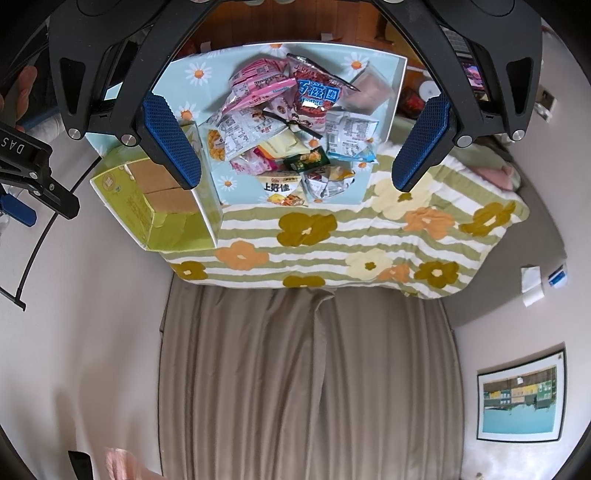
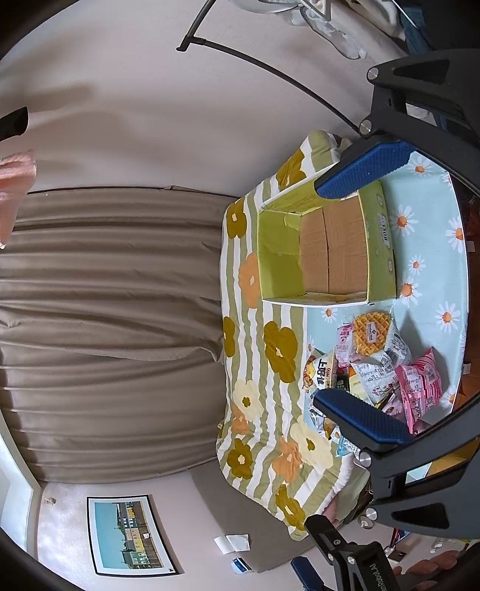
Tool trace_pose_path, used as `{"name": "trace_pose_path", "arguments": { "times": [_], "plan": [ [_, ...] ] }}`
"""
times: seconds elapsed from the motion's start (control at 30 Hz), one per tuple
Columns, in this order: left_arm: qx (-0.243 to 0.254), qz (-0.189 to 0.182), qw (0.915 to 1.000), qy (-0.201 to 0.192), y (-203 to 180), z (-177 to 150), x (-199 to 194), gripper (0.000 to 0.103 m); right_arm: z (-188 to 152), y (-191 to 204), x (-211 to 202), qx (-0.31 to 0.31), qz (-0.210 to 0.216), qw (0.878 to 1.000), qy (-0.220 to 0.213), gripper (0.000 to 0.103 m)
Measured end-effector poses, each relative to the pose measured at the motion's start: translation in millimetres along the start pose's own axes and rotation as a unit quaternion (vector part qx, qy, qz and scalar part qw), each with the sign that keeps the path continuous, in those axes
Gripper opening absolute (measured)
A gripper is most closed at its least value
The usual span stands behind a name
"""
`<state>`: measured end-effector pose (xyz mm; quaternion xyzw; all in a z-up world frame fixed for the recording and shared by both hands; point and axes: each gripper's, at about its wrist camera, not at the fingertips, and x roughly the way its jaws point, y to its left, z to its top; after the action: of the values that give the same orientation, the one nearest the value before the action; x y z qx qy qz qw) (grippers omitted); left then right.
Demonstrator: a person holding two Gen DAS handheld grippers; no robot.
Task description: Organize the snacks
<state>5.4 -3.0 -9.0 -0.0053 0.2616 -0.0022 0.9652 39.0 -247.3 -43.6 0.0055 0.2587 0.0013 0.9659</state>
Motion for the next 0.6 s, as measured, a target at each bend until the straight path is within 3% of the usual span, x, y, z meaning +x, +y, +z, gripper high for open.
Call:
{"name": "trace_pose_path", "arguments": {
  "times": [0.6],
  "plan": [
    [0.001,0.000,1.0000,0.001,-0.6,0.6,1.3,0.102,0.6,0.4,-2.2,0.003,-0.001,1.000,0.001,0.102]
  ]
}}
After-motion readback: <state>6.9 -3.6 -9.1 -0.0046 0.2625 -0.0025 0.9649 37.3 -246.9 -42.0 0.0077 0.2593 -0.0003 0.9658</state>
